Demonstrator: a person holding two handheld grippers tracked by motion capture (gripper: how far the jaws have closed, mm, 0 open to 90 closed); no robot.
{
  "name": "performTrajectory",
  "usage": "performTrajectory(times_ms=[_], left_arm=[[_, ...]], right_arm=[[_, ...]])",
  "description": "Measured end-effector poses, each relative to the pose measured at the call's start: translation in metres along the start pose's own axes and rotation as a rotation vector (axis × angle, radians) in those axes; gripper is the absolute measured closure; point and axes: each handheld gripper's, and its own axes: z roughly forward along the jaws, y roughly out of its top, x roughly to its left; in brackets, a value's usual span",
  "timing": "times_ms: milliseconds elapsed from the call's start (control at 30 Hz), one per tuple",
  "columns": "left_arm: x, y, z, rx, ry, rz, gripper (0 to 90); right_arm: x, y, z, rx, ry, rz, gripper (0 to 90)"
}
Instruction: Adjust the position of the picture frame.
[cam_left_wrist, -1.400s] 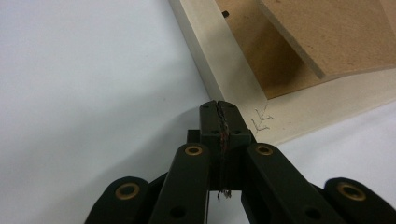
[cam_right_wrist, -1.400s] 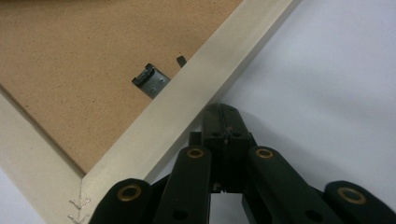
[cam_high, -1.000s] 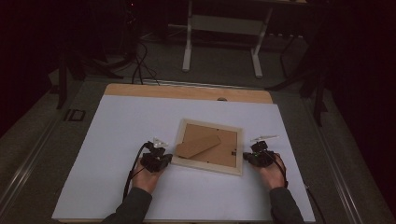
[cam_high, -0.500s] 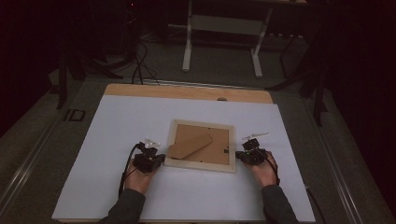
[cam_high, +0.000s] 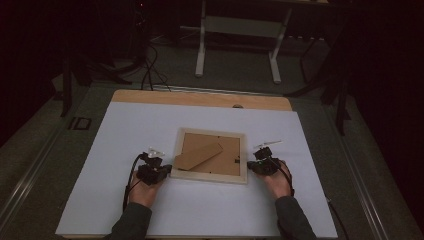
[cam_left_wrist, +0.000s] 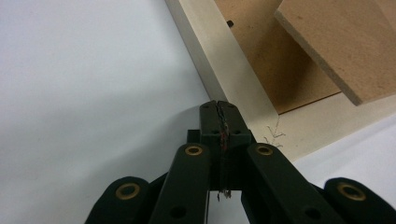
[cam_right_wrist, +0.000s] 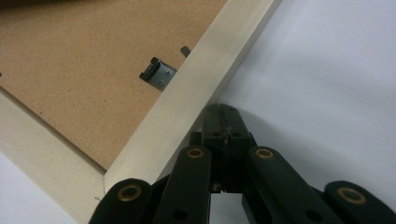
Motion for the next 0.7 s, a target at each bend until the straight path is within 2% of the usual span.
performTrajectory(times_ms=[567,700], left_arm=[[0.010,-0.004,-0.004,-0.016,0.002,-0.033,90.0],[0.013,-0.004,-0.003,-0.020,-0.008,-0.045,90.0]], right_arm=[[0.005,0.015,0.010,0.015,0.016,-0.012,90.0],[0.006,0.017,0.011,0.019,0.011,-0.012,90.0]])
